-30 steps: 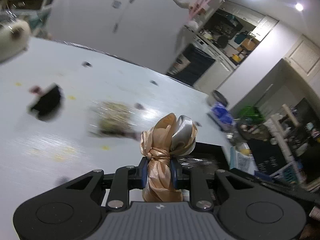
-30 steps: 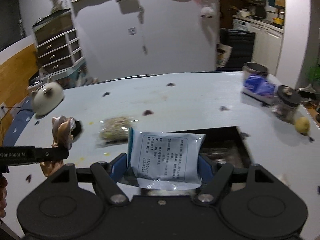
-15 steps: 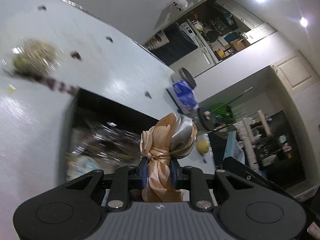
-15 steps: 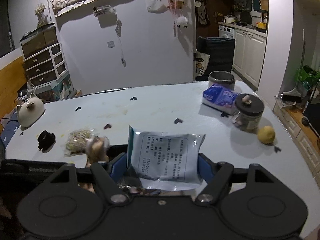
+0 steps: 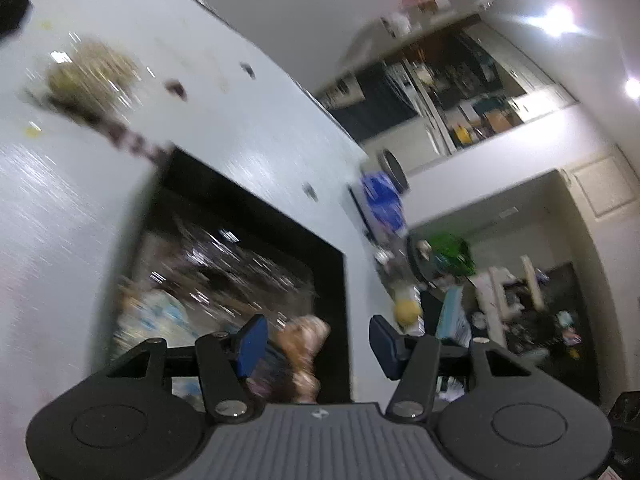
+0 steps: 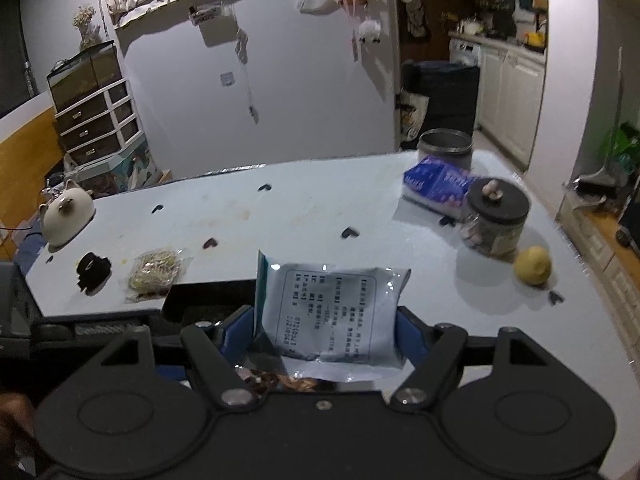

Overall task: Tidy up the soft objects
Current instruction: 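Drop the ribbon bundle and the packet into the black box, opening both tools, then move both tools back over the remaining items on the table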

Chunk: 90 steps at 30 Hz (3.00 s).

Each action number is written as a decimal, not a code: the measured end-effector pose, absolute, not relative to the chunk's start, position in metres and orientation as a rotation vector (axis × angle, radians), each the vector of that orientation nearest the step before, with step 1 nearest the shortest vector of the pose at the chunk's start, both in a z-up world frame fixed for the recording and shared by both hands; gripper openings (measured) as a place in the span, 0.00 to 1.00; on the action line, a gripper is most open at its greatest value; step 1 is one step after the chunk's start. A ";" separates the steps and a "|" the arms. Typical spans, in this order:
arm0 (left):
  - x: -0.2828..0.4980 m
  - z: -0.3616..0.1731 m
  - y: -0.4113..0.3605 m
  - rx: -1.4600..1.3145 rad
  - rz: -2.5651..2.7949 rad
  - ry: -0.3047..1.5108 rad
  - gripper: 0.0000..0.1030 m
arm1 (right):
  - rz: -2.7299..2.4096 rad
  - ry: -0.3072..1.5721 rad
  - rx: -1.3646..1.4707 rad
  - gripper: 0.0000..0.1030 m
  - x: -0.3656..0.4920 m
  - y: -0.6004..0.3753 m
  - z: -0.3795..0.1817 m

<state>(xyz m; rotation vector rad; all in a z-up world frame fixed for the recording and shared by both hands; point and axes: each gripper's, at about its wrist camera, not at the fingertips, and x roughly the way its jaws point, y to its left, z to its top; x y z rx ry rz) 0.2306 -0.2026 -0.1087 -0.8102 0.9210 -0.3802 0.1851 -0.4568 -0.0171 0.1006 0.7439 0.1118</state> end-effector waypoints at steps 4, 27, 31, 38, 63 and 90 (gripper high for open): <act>0.223 -0.097 -0.180 -0.775 -0.304 0.879 0.54 | 0.173 0.803 0.135 0.73 0.198 -0.447 -0.031; 0.213 -0.082 -0.157 -0.653 -0.240 0.865 0.55 | 0.221 0.889 0.138 0.57 0.224 -0.425 -0.064; 0.209 -0.078 -0.158 -0.634 -0.236 0.864 0.54 | 0.265 0.942 0.109 0.28 0.238 -0.414 -0.081; 0.203 -0.070 -0.163 -0.566 -0.230 0.863 0.54 | 0.240 0.987 0.081 0.22 0.241 -0.413 -0.114; 0.179 -0.044 -0.176 -0.290 -0.170 0.782 0.83 | 0.264 0.636 0.143 0.82 0.169 -0.451 -0.035; 0.154 -0.050 -0.162 -0.142 -0.116 0.667 1.00 | 0.179 0.530 0.067 1.00 0.143 -0.440 -0.040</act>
